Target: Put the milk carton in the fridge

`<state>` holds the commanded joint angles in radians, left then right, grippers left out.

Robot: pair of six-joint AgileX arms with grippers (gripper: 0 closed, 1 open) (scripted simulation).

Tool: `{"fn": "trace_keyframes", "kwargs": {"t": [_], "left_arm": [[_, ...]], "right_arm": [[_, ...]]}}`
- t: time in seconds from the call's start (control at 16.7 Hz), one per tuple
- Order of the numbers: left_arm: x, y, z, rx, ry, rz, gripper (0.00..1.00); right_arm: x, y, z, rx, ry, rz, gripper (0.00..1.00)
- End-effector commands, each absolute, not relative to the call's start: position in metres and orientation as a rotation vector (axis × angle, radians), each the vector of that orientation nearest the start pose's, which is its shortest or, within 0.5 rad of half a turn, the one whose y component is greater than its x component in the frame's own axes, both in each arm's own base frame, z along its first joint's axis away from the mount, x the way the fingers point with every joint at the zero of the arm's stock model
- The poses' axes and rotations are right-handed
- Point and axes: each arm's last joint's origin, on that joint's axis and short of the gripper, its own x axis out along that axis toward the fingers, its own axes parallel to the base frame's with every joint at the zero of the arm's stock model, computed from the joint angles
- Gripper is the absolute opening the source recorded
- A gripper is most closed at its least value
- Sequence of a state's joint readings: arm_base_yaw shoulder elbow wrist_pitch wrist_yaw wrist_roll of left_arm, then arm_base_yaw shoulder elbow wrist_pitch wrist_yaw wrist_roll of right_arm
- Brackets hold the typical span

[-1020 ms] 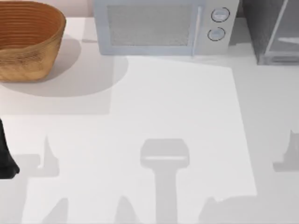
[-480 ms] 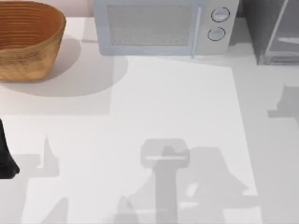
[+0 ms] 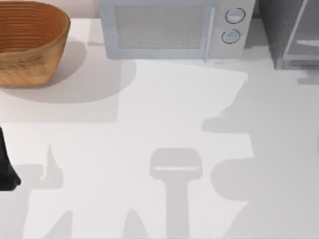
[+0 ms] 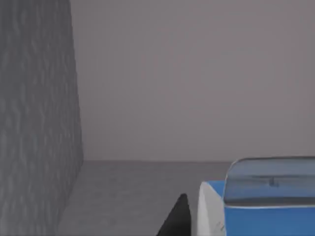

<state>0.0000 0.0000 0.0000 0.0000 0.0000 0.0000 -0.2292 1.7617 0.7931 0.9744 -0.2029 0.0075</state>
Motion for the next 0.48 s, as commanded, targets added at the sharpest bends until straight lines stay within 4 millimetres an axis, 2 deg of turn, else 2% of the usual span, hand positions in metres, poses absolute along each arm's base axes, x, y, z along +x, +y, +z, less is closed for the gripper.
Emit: {"fn": "trace_keyframes", "kwargs": {"t": [0.24, 0.36, 0.48], "left_arm": [[0.106, -0.001, 0.160, 0.000, 0.000, 0.000, 1.00], [0.106, -0.001, 0.160, 0.000, 0.000, 0.000, 1.00], [0.106, -0.001, 0.160, 0.000, 0.000, 0.000, 1.00]], "right_arm": [[0.392, -0.095, 0.136, 0.000, 0.008, -0.003, 0.00], [0.401, -0.101, 0.119, 0.002, 0.005, -0.001, 0.00], [0.404, -0.104, 0.111, 0.003, 0.002, 0.001, 0.00]]}}
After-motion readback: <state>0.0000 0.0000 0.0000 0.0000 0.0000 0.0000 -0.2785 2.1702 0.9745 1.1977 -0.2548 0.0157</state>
